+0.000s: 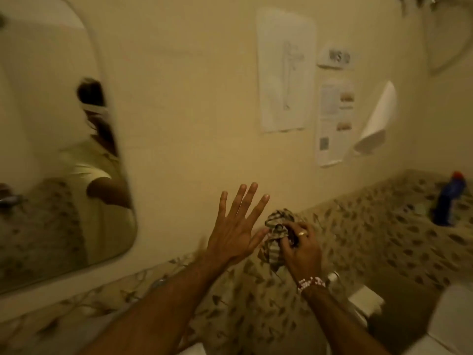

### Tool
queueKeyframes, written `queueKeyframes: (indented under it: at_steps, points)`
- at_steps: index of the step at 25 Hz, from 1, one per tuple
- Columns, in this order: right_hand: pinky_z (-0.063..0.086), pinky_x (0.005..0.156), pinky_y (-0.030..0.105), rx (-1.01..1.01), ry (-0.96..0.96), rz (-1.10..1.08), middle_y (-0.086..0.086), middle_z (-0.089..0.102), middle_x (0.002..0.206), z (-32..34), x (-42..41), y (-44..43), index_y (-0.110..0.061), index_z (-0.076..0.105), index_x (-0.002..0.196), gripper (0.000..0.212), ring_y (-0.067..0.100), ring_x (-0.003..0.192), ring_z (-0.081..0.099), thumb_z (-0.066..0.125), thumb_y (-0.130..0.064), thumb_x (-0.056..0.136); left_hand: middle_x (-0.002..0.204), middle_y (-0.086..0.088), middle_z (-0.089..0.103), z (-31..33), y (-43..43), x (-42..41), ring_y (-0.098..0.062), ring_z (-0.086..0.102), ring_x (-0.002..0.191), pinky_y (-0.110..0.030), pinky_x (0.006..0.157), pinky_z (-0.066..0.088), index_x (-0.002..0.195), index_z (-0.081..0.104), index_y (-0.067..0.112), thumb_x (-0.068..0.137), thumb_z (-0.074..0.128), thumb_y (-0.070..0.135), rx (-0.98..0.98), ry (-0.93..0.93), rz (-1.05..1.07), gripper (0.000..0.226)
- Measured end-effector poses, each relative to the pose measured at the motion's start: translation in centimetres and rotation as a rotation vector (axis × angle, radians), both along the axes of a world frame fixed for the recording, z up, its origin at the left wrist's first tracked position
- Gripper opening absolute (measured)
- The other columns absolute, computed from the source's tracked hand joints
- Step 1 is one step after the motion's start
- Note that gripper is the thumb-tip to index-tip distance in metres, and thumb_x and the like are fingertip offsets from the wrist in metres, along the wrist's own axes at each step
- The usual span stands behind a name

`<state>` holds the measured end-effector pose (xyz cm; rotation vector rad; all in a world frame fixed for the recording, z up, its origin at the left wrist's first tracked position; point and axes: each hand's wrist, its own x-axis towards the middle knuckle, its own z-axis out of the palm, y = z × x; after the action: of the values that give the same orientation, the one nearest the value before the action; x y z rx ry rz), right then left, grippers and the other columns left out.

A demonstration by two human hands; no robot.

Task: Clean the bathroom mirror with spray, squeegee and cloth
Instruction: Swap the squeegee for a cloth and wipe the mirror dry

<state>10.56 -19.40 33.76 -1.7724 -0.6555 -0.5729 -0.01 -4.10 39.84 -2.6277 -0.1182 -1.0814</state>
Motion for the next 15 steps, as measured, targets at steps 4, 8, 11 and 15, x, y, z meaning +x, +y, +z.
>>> queueKeyframes:
  at_steps: [4, 8, 11, 15]
  points:
    - [0.055, 0.081, 0.035, 0.075, -0.244, 0.12, 0.008, 0.056, 0.121, 10.9, -3.3, 5.7, -0.016, 0.069, 0.117, 0.035, 0.024, 0.096, 0.06, 0.071, -0.007, 0.083, 0.176, -0.009, -0.006, 9.8, 5.7, -6.5, -0.029, -0.005, 0.162, -0.064, 0.125, -0.003, 0.168, 0.01, 0.026, 0.104, 0.031, 0.063, 0.125, -0.116, 0.126, 0.076]
    - [0.049, 0.083, 0.029, 0.156, -0.41, 0.233, 0.009, 0.054, 0.126, 20.2, -9.6, 12.0, -0.016, 0.066, 0.121, 0.038, 0.025, 0.102, 0.059, 0.07, -0.006, 0.084, 0.176, -0.008, -0.006, 16.9, 11.5, -15.7, -0.028, -0.003, 0.162, -0.066, 0.126, 0.004, 0.168, 0.009, 0.028, 0.103, 0.029, 0.065, 0.217, -0.205, 0.279, 0.076]
    - [0.046, 0.081, 0.025, 0.206, -0.519, 0.292, 0.01, 0.054, 0.127, 26.2, -15.4, 16.2, -0.015, 0.065, 0.122, 0.039, 0.025, 0.101, 0.06, 0.071, -0.007, 0.084, 0.176, -0.008, -0.004, 21.0, 15.5, -23.2, -0.028, -0.002, 0.162, -0.066, 0.125, 0.008, 0.167, 0.011, 0.029, 0.104, 0.019, 0.066, 0.247, -0.271, 0.367, 0.074]
    - [0.049, 0.077, 0.027, 0.25, -0.592, 0.326, 0.01, 0.053, 0.131, 32.3, -21.4, 20.8, -0.015, 0.063, 0.125, 0.038, 0.026, 0.102, 0.06, 0.07, -0.011, 0.088, 0.176, -0.008, 0.001, 24.4, 20.0, -31.8, -0.025, -0.003, 0.162, -0.064, 0.126, 0.005, 0.167, 0.014, 0.029, 0.104, 0.027, 0.061, 0.259, -0.35, 0.451, 0.072]
